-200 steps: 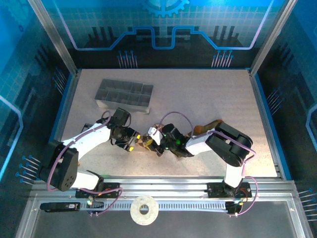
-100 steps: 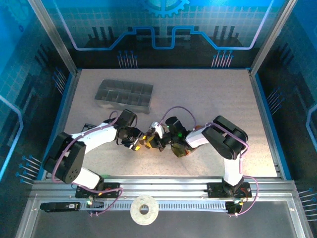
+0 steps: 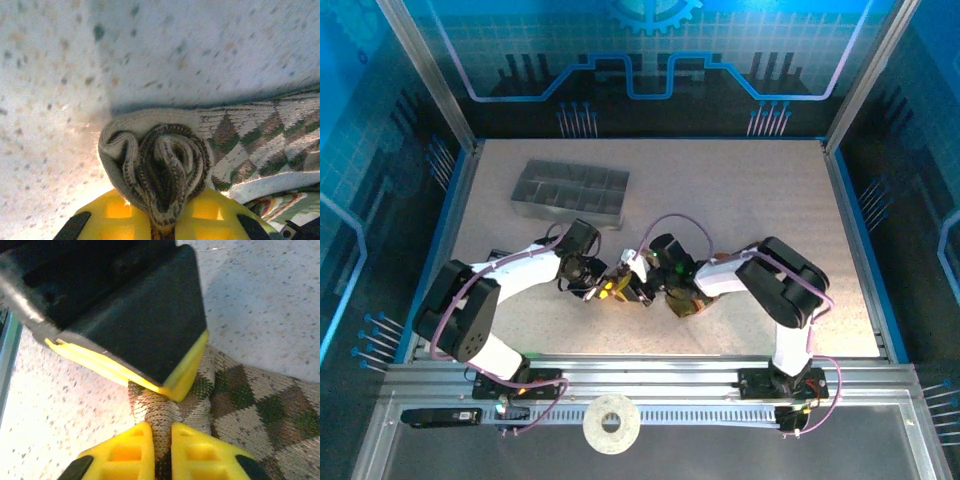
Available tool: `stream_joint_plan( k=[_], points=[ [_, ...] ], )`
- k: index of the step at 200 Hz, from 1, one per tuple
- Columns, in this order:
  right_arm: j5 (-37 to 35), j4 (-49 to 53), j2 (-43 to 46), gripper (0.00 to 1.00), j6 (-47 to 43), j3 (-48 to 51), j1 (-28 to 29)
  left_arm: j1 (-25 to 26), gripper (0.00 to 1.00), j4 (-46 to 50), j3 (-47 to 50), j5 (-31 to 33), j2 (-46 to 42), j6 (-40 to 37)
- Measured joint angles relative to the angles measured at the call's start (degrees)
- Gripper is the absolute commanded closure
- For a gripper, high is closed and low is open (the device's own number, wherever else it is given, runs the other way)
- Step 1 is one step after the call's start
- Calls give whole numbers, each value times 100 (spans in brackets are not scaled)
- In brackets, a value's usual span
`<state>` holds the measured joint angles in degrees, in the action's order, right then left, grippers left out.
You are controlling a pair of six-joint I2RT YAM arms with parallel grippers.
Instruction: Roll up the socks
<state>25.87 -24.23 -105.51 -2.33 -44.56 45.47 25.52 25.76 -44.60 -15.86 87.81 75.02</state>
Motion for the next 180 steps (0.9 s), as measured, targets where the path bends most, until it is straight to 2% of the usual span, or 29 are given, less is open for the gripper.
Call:
stream_joint_plan(
  k=[15, 32, 46, 62, 99, 142, 164, 180],
  points=[
    [-400, 79, 452, 57, -326, 363, 216, 87, 100, 214, 24, -28, -66, 125],
    [-968, 247, 975, 46, -719, 708, 468, 131, 100, 461, 28, -24, -111, 313],
    [-1419, 267, 1351, 40, -881, 927, 699, 173, 100, 610, -26, 2, -92, 457],
    [-1956, 221, 1698, 39, -999, 1134, 1054, 245, 100, 813, -216, 72, 57, 560],
    [-3134, 94, 1709, 38, -1169, 1193, 1862, 317, 100, 1213, -682, 105, 485, 608],
    [-3980, 68, 1086, 42, -1401, 741, 2090, 328, 100, 1429, -905, 103, 691, 592],
    [-4251, 68, 780, 48, -1499, 501, 2111, 328, 100, 1471, -949, 101, 723, 588],
    [-4402, 85, 616, 62, -1563, 413, 2122, 328, 100, 1478, -953, 101, 728, 588]
  ],
)
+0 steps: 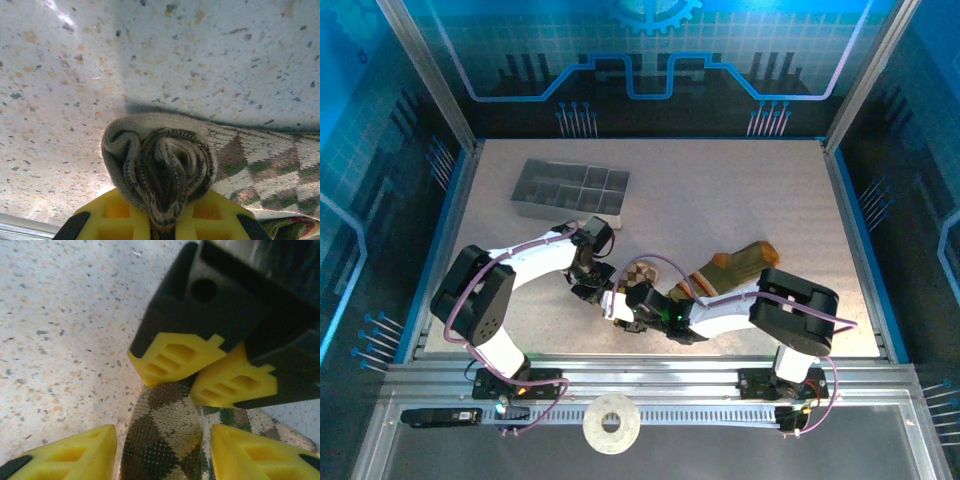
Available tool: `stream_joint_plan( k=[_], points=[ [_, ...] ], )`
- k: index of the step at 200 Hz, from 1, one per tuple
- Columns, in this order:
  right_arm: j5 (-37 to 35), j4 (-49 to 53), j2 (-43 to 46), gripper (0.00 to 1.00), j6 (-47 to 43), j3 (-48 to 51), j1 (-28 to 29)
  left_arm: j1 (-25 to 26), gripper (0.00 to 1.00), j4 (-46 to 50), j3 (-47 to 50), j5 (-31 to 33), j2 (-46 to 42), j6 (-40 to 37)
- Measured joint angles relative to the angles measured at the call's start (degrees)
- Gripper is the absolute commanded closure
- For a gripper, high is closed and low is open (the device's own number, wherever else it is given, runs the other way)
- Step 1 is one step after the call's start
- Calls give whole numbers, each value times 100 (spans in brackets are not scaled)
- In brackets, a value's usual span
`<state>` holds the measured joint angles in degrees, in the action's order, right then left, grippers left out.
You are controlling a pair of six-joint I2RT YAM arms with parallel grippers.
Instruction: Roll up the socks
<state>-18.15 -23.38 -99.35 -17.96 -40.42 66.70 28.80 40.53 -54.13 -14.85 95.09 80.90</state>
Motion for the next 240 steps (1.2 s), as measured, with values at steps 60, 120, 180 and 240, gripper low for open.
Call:
stream_joint_plan(
  k=[60, 120, 180, 240],
  points=[
    [-195, 295, -203, 100, 297, -304, -11, -9, 48, -28, 35, 269, -142, 0],
    [905, -208, -170, 100, 1211, 2, -546, -352, 19, 216, 116, 667, -1051, -146],
    [2323, -1108, -317, 100, 2103, 393, -1222, -319, 35, -730, 922, 723, -1416, -415],
    [3445, -1563, -654, 100, 2774, 402, -1740, 24, 42, -1532, 1027, 688, -1316, -446]
  ],
)
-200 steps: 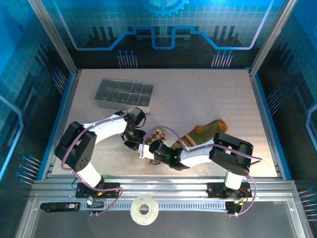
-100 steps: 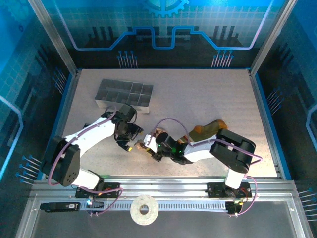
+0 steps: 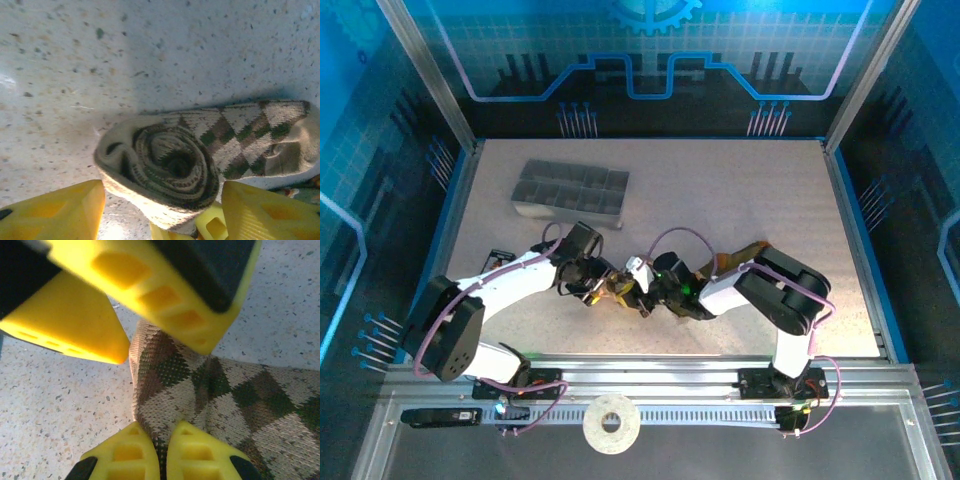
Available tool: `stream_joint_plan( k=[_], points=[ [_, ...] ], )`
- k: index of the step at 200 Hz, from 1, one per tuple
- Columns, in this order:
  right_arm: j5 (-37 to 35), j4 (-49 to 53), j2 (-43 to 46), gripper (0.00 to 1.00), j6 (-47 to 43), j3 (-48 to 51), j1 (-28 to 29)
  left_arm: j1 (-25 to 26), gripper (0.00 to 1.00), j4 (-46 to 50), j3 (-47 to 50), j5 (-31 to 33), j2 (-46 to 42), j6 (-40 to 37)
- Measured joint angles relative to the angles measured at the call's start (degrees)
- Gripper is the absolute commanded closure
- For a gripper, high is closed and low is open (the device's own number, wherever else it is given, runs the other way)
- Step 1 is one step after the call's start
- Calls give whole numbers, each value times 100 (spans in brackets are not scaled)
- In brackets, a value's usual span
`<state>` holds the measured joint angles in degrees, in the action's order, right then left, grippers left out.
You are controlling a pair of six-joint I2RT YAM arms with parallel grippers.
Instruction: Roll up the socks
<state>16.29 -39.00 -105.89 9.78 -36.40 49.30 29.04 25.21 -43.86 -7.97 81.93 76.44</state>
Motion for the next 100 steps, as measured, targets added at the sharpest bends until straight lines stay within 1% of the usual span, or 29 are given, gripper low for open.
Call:
stream_joint_plan(
  k=[37, 49, 62, 83, 100],
  points=[
    [431, 63, -175, 100, 256, -179, -251, 61, 52, -186, 11, -42, 258, -26],
    [551, 107, -201, 100, 321, -212, -306, 61, 57, -271, 13, -46, 352, -44],
    [673, 216, -221, 100, 365, -271, -356, 61, 66, -378, 9, -66, 476, -59],
    [793, 407, -249, 100, 393, -367, -413, 59, 86, -374, -109, -66, 669, -181],
    [802, 649, -221, 100, 238, -474, -439, 52, 94, -208, -236, -59, 713, -186]
  ],
)
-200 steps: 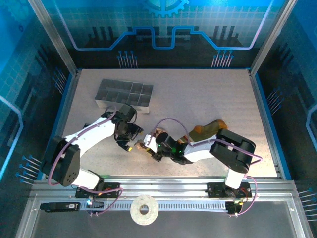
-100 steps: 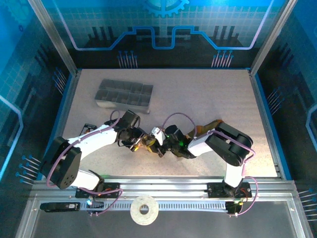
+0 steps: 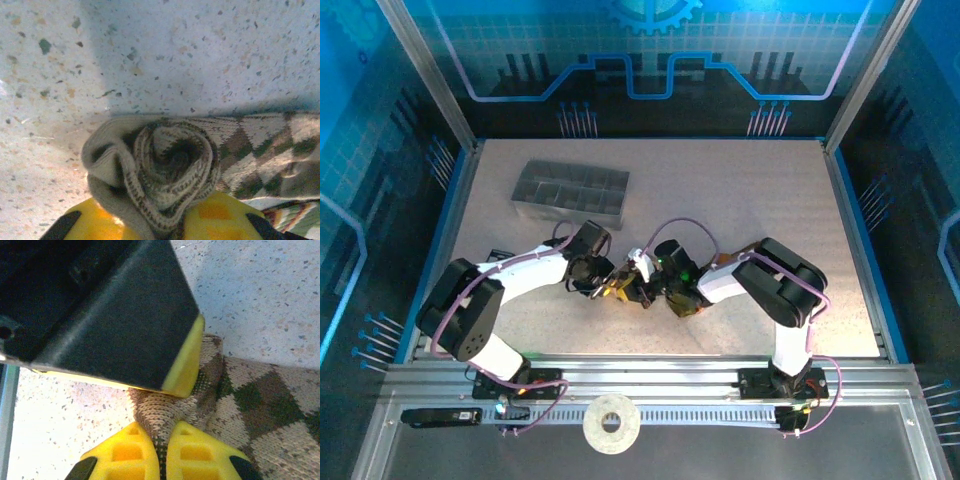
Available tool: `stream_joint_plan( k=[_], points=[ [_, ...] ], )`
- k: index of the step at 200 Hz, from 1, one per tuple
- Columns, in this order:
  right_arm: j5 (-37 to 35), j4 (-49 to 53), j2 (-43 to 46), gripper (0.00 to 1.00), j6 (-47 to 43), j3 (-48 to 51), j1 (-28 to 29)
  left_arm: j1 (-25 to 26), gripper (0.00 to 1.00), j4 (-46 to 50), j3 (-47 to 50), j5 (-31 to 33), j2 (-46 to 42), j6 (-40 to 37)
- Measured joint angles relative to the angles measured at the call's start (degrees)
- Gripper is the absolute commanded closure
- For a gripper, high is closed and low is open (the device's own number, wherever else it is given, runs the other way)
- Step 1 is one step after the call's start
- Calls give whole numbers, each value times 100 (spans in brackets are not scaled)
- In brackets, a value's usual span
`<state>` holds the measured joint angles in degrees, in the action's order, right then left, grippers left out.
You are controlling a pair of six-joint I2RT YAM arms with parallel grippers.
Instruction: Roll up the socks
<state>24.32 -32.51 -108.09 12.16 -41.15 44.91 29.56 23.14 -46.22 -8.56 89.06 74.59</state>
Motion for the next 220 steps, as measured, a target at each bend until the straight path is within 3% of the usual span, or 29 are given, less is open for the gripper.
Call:
stream_joint_plan(
  k=[18, 36, 51, 73, 88, 120, 166, 191, 220],
  points=[
    [17, 367, 61, 100, -380, -199, 2, -4, 100, 116, -24, 0, -20, -42],
    [4, 822, 138, 91, -984, -391, 39, -4, 100, 188, -17, -9, -52, -39],
    [-136, 1117, 240, 78, -1486, -466, 122, -2, 100, 254, -11, -55, -72, -7],
    [-710, 1261, 667, 50, -2046, -216, 378, 24, 100, 433, -50, -181, -52, 44],
    [-1305, 1246, 1128, 42, -2319, 212, 680, 42, 100, 680, -238, -199, 94, 46],
    [-2677, 1128, 1757, 38, -2686, 688, 1449, 42, 100, 1231, -761, -205, 511, 42],
    [-4050, 811, 1639, 38, -3056, 632, 1996, 42, 100, 1735, -1237, -221, 887, -7],
    [-4245, 809, 1344, 46, -3259, 369, 1998, 42, 100, 1829, -1311, -221, 949, -20],
    [-4371, 811, 903, 64, -3322, 50, 2002, 42, 100, 1862, -1344, -223, 975, -22]
  ],
)
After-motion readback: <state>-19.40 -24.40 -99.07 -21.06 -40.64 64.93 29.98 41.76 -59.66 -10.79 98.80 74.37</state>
